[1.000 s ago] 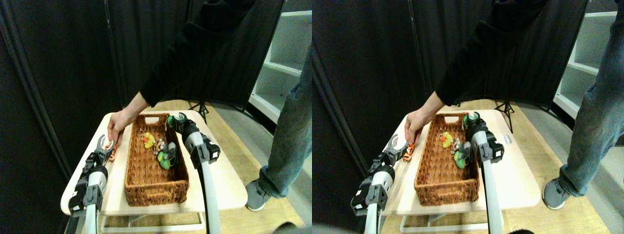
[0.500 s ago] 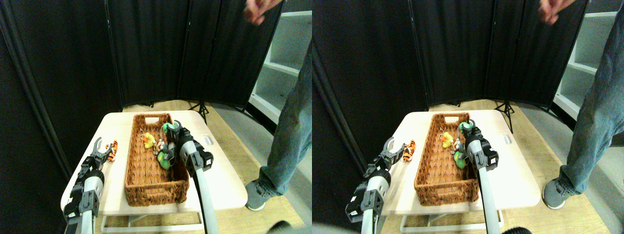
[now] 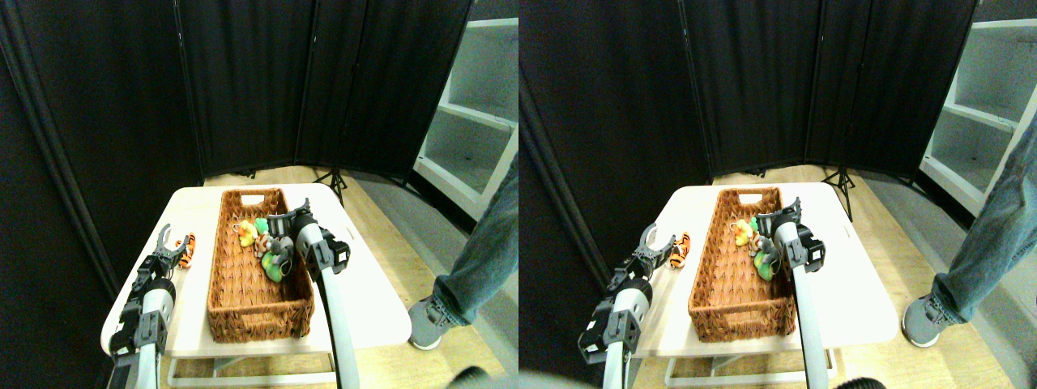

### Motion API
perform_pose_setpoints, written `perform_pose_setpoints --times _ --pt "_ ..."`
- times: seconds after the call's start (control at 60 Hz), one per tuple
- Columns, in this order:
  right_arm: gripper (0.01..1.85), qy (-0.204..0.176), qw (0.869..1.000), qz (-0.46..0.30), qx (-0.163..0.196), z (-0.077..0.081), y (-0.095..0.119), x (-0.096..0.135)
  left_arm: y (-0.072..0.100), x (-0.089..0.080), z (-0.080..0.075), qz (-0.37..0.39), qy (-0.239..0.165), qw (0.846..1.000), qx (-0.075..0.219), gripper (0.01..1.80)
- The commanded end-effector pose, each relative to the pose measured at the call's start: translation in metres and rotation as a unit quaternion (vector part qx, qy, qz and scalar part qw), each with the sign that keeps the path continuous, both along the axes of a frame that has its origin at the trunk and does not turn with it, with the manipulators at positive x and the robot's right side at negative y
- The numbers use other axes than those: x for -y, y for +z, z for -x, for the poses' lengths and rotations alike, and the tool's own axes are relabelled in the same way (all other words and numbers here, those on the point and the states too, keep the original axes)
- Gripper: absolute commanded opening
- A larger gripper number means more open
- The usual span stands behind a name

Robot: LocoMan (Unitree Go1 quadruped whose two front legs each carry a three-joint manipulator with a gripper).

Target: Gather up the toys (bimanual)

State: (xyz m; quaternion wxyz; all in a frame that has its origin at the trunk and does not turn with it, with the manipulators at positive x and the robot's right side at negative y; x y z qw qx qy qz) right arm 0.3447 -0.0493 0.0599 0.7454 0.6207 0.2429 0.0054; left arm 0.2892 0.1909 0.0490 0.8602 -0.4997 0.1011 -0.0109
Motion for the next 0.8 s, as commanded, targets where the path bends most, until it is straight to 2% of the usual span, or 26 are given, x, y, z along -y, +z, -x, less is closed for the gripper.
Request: perform_pose_setpoints --times 0.017,0.1,0.117,0.133,0.167,0.183,0.2,0.217,0.25,0.383,0.533,0.8 --pt "1.06 -0.006 1.000 -0.001 0.025 -0.005 0.012 0.006 0.003 0.004 -0.005 0.004 -0.010 1.000 0.012 0.31" --pt "0.94 -0.015 0.999 0.025 0.039 -0.006 0.019 0.016 0.003 0.005 -0.007 0.006 -0.012 1.000 0.011 0.32" --pt "0.78 -0.017 0.998 0.026 0.051 -0.007 0.022 0.021 0.003 0.006 -0.008 0.005 -0.011 1.000 0.011 0.33" --pt "0.78 -0.017 0.998 0.026 0.051 -0.007 0.022 0.021 0.003 0.006 -0.008 0.005 -0.011 1.000 0.011 0.33" --pt "0.42 -0.035 0.997 0.035 0.067 -0.008 0.026 0.029 0.003 0.008 -0.011 0.009 -0.019 1.000 0.011 0.34" --pt "0.33 -0.043 0.996 0.037 0.071 -0.008 0.027 0.031 0.003 0.009 -0.011 0.010 -0.019 1.000 0.011 0.34" --pt "0.33 -0.043 0.996 0.037 0.071 -0.008 0.027 0.031 0.003 0.009 -0.011 0.010 -0.019 1.000 0.011 0.34" --pt "0.06 -0.061 0.993 0.052 0.088 -0.007 0.030 0.038 0.003 0.011 -0.013 0.011 -0.019 1.000 0.009 0.36" --pt "0.01 -0.071 0.992 0.051 0.087 -0.007 0.032 0.044 0.003 0.012 -0.015 0.011 -0.023 1.000 0.007 0.38" --pt "0.01 -0.100 0.988 0.069 0.091 -0.005 0.038 0.063 0.005 0.018 -0.025 0.017 -0.034 0.999 0.007 0.39" --pt "0.01 -0.104 0.988 0.064 0.091 -0.003 0.038 0.080 0.005 0.024 -0.036 0.018 -0.043 0.999 0.002 0.40" --pt "0.01 -0.134 0.985 0.052 0.094 0.009 0.024 0.104 -0.011 0.019 -0.054 0.029 -0.036 0.999 -0.019 0.53"
